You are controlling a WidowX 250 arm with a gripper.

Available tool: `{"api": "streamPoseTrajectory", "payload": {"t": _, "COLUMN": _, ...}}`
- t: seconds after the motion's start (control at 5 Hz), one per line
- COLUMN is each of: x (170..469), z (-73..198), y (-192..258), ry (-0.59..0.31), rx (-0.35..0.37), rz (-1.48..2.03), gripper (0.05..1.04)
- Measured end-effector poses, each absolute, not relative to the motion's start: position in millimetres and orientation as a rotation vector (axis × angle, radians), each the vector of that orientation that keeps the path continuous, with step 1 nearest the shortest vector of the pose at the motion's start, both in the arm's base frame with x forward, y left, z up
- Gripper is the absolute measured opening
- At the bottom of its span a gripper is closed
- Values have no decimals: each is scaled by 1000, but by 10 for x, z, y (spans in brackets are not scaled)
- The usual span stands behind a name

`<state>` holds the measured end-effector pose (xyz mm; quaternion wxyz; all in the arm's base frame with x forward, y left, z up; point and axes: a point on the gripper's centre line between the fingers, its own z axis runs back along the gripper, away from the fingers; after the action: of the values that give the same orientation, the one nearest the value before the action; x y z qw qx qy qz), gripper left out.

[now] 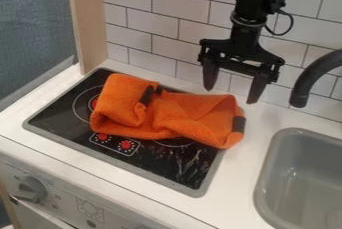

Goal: Fold the cloth from the right to the left

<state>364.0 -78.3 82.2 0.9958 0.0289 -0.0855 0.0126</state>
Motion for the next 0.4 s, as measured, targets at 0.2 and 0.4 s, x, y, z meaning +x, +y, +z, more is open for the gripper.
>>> {"api": "streamPoseTrajectory", "payload": {"t": 0.2, "x": 3598, "z": 689, "y": -778, "ry": -132, "rx": 64, "rz": 30, "gripper": 999}}
{"api": "streamPoseTrajectory", "payload": {"t": 0.4, "x": 3586, "z": 625, "y": -821, "ry": -118, "rx": 36, "rz": 73, "gripper": 999}}
